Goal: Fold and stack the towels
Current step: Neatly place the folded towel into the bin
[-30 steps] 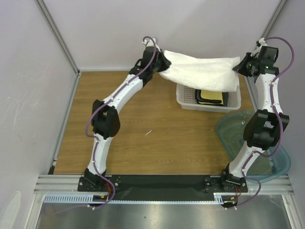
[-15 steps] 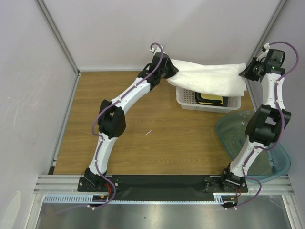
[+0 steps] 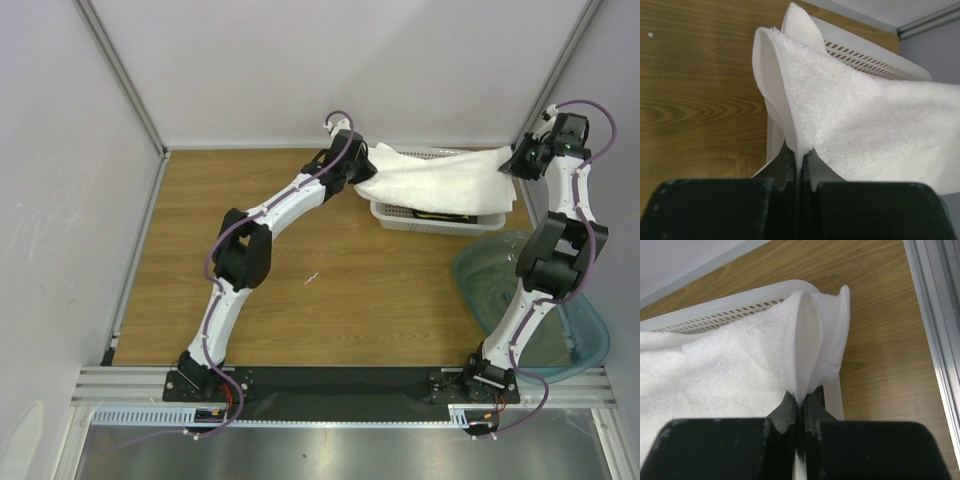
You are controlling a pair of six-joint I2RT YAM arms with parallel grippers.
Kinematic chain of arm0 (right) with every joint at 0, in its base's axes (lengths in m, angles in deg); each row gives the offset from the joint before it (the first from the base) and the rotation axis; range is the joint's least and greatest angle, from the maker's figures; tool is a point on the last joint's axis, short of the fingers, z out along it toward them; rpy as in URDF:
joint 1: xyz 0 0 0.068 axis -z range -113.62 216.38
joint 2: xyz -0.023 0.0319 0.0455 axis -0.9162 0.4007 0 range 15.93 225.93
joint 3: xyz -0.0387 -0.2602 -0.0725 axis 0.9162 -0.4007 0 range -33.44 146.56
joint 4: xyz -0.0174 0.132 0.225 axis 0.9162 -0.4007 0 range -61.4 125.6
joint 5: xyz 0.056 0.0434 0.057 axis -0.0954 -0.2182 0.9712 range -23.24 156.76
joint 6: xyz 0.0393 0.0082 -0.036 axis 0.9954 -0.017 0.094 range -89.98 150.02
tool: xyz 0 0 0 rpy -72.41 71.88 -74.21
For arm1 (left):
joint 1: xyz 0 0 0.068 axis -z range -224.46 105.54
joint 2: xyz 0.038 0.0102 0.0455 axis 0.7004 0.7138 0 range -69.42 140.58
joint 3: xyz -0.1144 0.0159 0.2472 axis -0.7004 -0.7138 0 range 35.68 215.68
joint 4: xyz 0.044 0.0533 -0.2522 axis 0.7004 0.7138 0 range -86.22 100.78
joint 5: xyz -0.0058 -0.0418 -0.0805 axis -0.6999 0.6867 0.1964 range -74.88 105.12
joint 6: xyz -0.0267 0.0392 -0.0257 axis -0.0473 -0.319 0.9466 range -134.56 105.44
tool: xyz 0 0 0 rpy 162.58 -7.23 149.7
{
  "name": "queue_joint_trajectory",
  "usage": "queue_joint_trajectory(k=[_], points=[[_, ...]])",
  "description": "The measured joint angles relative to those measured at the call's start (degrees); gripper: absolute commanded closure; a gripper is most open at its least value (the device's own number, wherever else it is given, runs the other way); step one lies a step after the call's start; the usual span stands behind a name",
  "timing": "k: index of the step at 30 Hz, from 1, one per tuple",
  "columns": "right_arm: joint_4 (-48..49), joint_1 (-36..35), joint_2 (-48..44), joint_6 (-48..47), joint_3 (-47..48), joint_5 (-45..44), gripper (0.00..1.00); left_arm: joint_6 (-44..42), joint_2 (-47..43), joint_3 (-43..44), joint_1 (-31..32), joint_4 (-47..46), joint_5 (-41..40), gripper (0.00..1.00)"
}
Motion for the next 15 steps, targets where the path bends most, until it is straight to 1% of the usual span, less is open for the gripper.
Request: queue_joint_trajectory(k=[4,5,6,7,8,9,10,11,12,13,14,15], points=[[0.42,0.00,1.29,0.00,-0.26,0.02,1.00,-0.02,1.18,0.00,0.00,-0.48,-0.39,0.97],[0.42,0.00,1.66,0.00,-0.33,0.00,1.00,-0.02,1.53,0.00,0.00,-0.50,-0.52,0.91],[0.44,-0.02,1.92,0.00,-0.48,-0.04,0.96,-0.04,1.81,0.00,0.00,-0.63,-0.61,0.86],[0.33,-0.04,2.12,-0.02,-0.61,-0.11,0.91,-0.11,1.97,0.00,0.00,-0.92,-0.63,0.79],[0.17,-0.09,2.25,-0.04,-0.66,-0.20,0.86,-0.24,1.99,0.00,-0.02,-0.96,-0.70,0.62],[0.17,-0.13,2.34,-0.17,-0.66,-0.42,0.74,-0.83,1.99,0.00,-0.02,-0.98,-0.83,0.53],[0.17,-0.20,2.34,-0.22,-0.66,-0.66,0.66,-1.38,1.99,0.00,-0.02,-0.94,-1.03,0.45],[0.15,-0.22,2.34,-0.66,-0.66,-0.79,0.57,-1.86,1.99,0.00,-0.04,-0.81,-1.20,0.33],[0.20,-0.28,2.34,-0.83,-0.59,-1.18,0.44,-2.64,1.99,0.00,-0.09,-0.63,-1.46,0.29],[0.15,-0.39,2.34,-0.83,-0.44,-1.51,0.39,-3.21,1.99,0.00,-0.13,-0.48,-1.70,0.24],[-0.20,-0.55,2.34,-1.16,-0.17,-1.79,0.34,-3.98,1.84,0.00,-0.22,-0.44,-2.05,0.18],[-0.79,-0.68,2.34,-1.51,0.37,-2.03,0.27,-4.94,1.70,0.00,-0.26,-0.37,-2.29,0.11]])
